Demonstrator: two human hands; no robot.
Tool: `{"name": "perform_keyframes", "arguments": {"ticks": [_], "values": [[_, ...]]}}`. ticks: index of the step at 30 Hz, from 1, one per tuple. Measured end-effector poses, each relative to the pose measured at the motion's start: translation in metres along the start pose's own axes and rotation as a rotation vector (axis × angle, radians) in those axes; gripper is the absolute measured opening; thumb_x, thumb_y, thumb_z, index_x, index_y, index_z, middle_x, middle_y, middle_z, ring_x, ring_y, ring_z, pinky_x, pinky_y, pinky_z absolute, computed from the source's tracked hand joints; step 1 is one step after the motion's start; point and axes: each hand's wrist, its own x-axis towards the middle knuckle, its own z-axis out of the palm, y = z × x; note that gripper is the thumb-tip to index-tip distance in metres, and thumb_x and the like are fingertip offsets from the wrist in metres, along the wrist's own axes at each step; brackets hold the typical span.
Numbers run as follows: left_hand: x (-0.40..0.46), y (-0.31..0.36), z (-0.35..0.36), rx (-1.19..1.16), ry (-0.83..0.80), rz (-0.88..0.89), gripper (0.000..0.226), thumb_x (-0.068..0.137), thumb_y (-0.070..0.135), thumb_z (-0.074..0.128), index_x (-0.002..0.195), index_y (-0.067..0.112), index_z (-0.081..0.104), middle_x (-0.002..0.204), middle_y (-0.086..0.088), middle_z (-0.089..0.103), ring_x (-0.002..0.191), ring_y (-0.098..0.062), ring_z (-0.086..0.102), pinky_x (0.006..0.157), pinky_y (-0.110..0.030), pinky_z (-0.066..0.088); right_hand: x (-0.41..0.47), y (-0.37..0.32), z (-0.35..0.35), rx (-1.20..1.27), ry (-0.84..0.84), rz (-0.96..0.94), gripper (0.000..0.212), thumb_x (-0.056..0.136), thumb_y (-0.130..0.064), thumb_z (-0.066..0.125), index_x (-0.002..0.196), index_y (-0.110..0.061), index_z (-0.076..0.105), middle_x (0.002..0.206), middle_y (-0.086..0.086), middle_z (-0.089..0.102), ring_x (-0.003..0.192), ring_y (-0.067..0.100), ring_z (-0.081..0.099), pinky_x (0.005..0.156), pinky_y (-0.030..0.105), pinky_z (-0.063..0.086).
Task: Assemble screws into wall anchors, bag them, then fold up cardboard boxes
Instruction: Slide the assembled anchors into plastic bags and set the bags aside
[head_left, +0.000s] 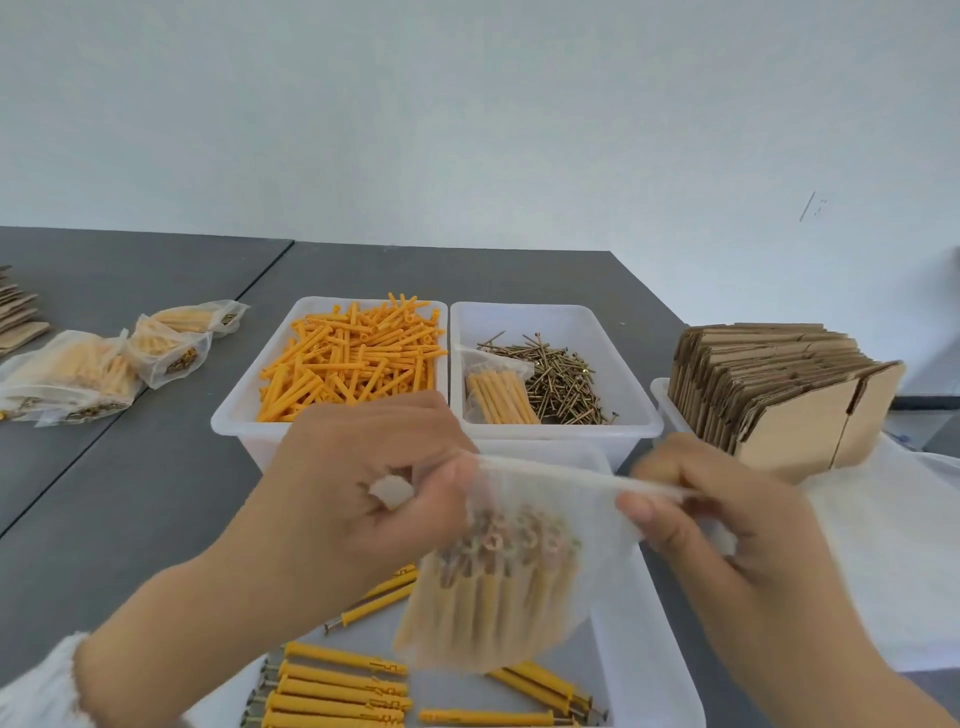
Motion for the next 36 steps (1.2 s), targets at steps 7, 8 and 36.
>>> {"name": "perform_keyframes", "arguments": {"ticks": [7, 8, 36], "values": [[-0.004, -0.008, 0.027, -0.078, 0.263, -0.168, 0.031, 0.092, 0.028, 0.045, 0.062, 0.024, 0.051, 0.055, 0.004, 0.051, 0.05, -0.011, 0.048, 0.047, -0.028, 0.039, -0.015, -0.013, 0.063, 0.718, -0.094, 0.4, 0.123, 0.05, -0.069, 0.082, 0.147, -0.036, 0.014, 0.131, -0.026, 0.053, 0.121, 0.002, 0.057, 0.09, 0.017, 0.05], [-0.003, -0.009, 0.029, -0.111, 0.307, -0.178, 0.032, 0.092, 0.027, 0.045, 0.061, 0.025, 0.049, 0.056, 0.006, 0.049, 0.051, -0.007, 0.046, 0.048, -0.021, 0.037, -0.014, -0.012, 0.067, 0.811, -0.111, 0.451, 0.123, 0.049, -0.063, 0.086, 0.146, -0.035, 0.016, 0.131, -0.015, 0.059, 0.119, 0.009, 0.061, 0.089, 0.023, 0.053], [-0.057, -0.076, 0.011, -0.068, 0.201, -0.88, 0.032, 0.099, 0.016, 0.049, 0.08, 0.033, 0.069, 0.082, 0.015, 0.071, 0.078, -0.006, 0.064, 0.057, -0.01, 0.046, 0.142, 0.163, 0.086, -0.574, -0.341, 0.671, 0.037, 0.092, -0.007, 0.055, 0.126, 0.005, 0.049, 0.119, 0.023, 0.057, 0.104, 0.036, 0.057, 0.081, 0.037, 0.045]]}}
